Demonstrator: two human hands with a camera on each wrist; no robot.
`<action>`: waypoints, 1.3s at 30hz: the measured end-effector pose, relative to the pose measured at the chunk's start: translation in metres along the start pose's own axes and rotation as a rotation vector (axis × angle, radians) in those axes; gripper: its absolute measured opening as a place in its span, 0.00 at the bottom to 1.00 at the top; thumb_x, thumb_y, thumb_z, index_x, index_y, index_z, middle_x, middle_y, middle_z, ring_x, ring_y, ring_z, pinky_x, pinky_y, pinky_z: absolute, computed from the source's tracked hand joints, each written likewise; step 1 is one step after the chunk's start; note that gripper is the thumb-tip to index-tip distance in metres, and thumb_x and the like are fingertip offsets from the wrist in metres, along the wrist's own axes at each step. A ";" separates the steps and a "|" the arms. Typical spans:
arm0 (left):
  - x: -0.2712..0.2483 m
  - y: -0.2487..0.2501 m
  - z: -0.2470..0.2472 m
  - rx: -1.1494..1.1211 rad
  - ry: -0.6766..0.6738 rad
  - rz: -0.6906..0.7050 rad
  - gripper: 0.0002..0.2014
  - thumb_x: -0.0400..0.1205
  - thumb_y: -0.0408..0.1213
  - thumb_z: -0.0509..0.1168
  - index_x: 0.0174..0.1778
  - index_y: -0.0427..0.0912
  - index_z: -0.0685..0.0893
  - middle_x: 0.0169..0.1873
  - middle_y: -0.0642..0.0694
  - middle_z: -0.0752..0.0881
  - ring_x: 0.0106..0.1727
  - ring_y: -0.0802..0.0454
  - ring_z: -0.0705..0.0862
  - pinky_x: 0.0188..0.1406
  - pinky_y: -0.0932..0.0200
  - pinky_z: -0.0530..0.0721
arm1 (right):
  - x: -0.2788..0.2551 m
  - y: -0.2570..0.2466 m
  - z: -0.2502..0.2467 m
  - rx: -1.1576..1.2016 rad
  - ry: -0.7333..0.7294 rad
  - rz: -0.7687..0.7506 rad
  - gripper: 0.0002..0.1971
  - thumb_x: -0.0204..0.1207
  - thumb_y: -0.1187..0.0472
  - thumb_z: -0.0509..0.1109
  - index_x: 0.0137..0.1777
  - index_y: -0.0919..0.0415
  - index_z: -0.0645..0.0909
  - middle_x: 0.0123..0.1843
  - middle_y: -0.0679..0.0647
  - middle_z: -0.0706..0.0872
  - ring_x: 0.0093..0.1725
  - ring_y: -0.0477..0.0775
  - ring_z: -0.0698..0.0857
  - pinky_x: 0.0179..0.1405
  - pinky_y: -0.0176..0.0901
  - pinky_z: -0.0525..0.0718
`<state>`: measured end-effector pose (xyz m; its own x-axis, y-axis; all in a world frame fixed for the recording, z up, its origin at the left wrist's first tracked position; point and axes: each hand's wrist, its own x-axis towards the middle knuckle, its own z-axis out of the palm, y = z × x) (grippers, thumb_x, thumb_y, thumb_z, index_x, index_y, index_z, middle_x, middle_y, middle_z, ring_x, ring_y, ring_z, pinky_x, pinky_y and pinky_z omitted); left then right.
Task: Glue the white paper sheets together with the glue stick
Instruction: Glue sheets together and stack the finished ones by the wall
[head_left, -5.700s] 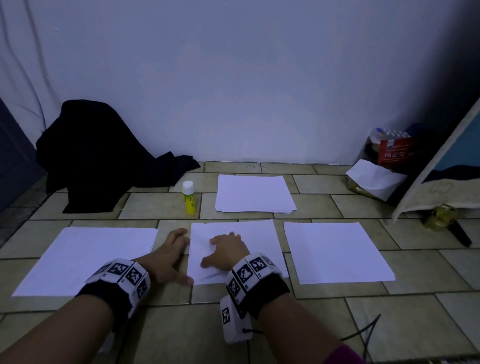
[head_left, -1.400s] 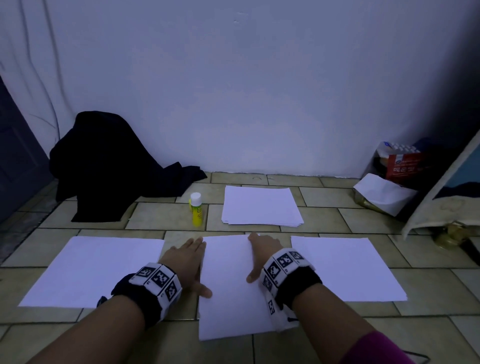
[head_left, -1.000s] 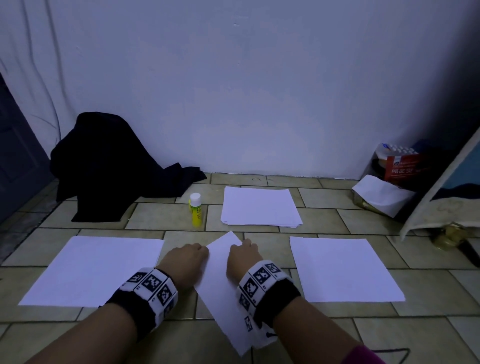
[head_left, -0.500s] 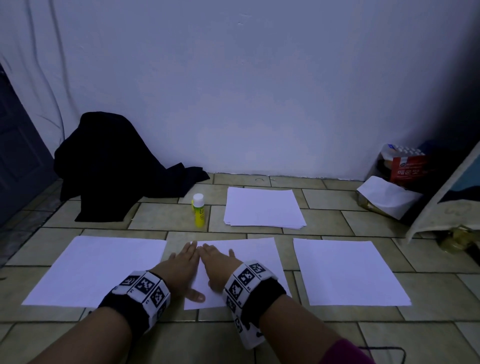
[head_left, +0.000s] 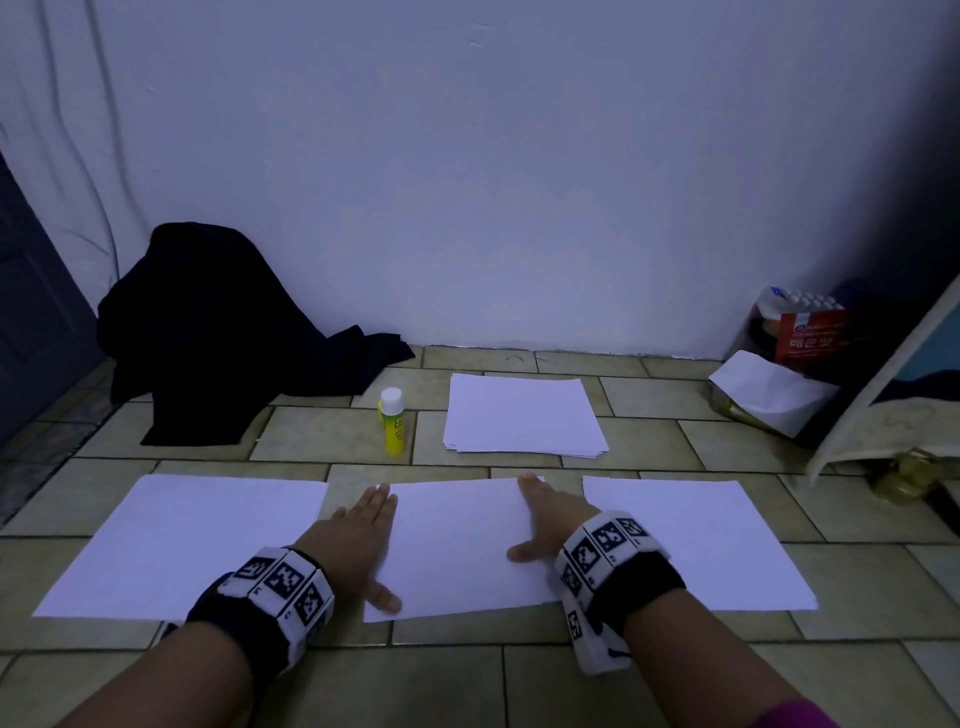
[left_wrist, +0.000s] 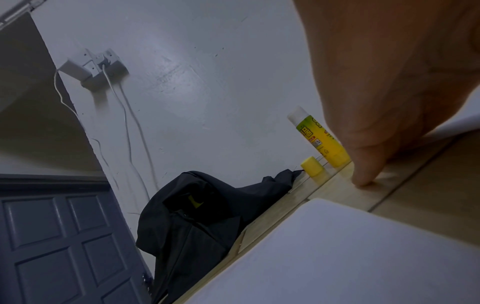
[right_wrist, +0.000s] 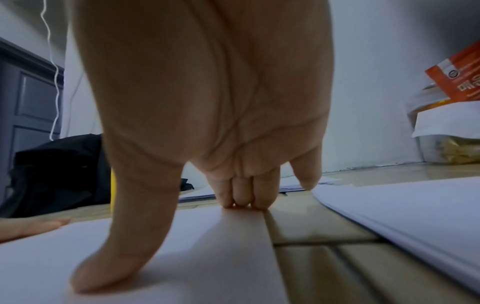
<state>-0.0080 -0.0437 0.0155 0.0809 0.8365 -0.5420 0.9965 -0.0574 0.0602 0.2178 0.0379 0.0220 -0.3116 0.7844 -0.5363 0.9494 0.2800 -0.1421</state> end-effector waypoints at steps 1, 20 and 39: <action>-0.002 0.000 0.000 0.009 0.005 0.003 0.61 0.74 0.59 0.71 0.82 0.35 0.31 0.83 0.41 0.31 0.85 0.46 0.39 0.82 0.47 0.51 | 0.000 -0.001 -0.001 0.005 0.014 0.007 0.54 0.73 0.43 0.73 0.85 0.61 0.40 0.86 0.53 0.49 0.83 0.55 0.57 0.82 0.58 0.56; 0.002 0.040 -0.006 0.200 0.331 0.022 0.11 0.84 0.36 0.58 0.59 0.40 0.82 0.55 0.43 0.85 0.56 0.45 0.84 0.54 0.55 0.82 | -0.002 -0.074 0.018 -0.026 0.159 0.013 0.26 0.78 0.51 0.67 0.72 0.61 0.68 0.72 0.63 0.68 0.72 0.66 0.65 0.65 0.56 0.74; 0.008 0.024 -0.006 -0.003 0.005 -0.001 0.45 0.85 0.53 0.59 0.84 0.34 0.37 0.84 0.38 0.35 0.85 0.44 0.38 0.83 0.48 0.47 | 0.009 -0.031 0.002 -0.069 0.024 -0.073 0.45 0.79 0.39 0.63 0.85 0.56 0.41 0.86 0.49 0.46 0.84 0.52 0.54 0.81 0.61 0.46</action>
<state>0.0163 -0.0351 0.0175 0.0796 0.8390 -0.5382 0.9966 -0.0547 0.0621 0.1860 0.0353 0.0198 -0.3818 0.7729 -0.5068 0.9193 0.3742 -0.1219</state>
